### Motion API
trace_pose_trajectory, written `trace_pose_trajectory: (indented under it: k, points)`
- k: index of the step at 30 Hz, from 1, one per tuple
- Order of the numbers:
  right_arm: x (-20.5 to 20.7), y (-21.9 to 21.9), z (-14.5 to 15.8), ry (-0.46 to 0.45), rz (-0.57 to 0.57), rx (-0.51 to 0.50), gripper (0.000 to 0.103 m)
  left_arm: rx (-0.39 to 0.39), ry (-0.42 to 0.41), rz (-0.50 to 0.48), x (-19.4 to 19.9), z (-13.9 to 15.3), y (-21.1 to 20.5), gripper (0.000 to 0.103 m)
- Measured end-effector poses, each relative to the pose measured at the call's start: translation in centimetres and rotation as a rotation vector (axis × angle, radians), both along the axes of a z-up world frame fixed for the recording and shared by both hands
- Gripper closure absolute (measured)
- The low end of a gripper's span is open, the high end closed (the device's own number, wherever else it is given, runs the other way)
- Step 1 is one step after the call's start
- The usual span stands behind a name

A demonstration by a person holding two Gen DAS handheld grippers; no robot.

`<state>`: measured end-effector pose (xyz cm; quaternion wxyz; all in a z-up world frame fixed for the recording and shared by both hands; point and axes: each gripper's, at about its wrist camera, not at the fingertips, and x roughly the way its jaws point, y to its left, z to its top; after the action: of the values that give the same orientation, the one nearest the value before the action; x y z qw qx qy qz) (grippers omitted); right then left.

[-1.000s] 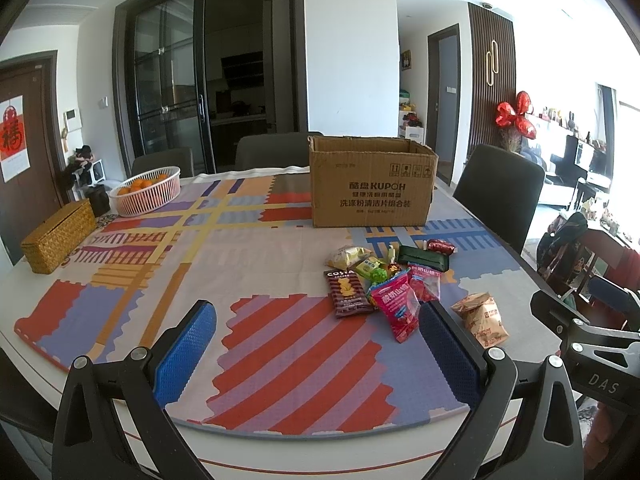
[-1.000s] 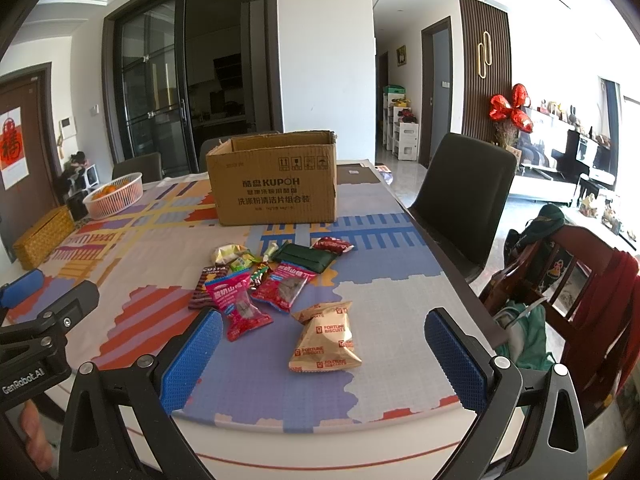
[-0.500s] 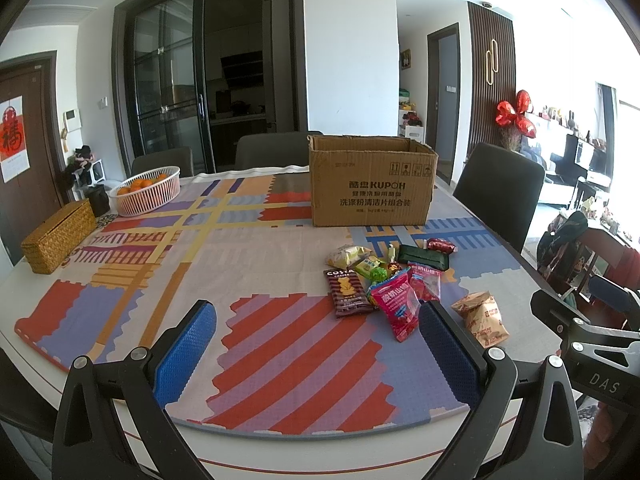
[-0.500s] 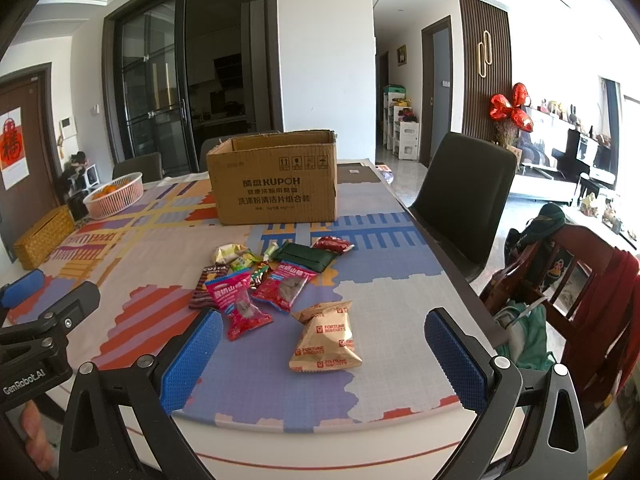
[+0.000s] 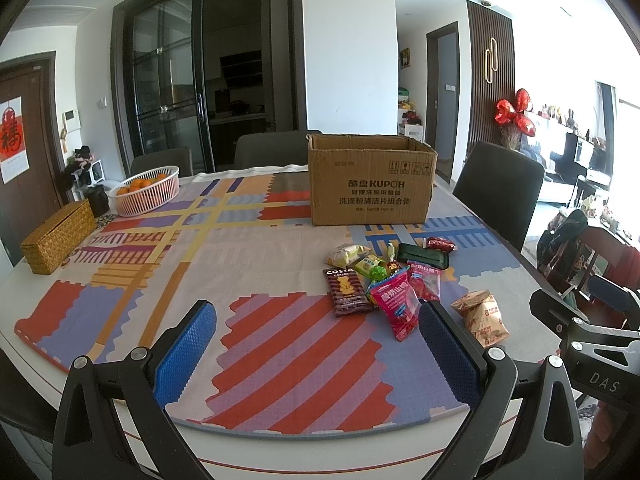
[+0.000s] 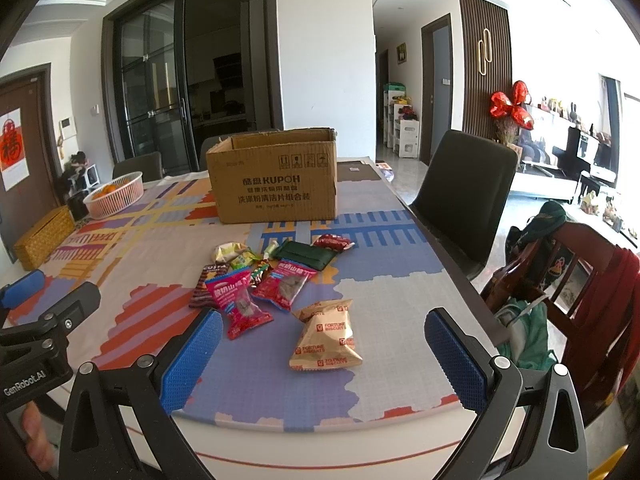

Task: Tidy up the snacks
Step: 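Grasp the Fortune Biscuits bag with the right tool while the left tool grasps the red yogurt bag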

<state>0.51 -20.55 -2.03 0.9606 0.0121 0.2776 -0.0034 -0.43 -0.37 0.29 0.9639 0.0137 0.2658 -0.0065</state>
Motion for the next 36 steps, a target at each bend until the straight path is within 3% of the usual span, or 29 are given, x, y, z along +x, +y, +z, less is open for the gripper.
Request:
trace_pose_trajectory:
  k: [12,22,31,36]
  points:
    - [0.2,0.3,-0.6,0.014,0.001,0.002,0.001,-0.007,0.014,-0.025,0.0,-0.6,-0.1,0.0]
    - [1.9,0.0,-2.0,0.079,0.012,0.007,0.001,-0.046,0.098,-0.105,3.1,-2.3,-0.9,0.001]
    - [4.8,-0.9,-4.1,0.164,0.007,0.029,0.001,-0.06,0.157,-0.198,6.5,-4.0,-2.6,0.014]
    - [6.4,-1.1,-5.2,0.206,0.013,0.038,0.01,-0.05,0.188,-0.226,8.5,-5.3,-3.4,0.021]
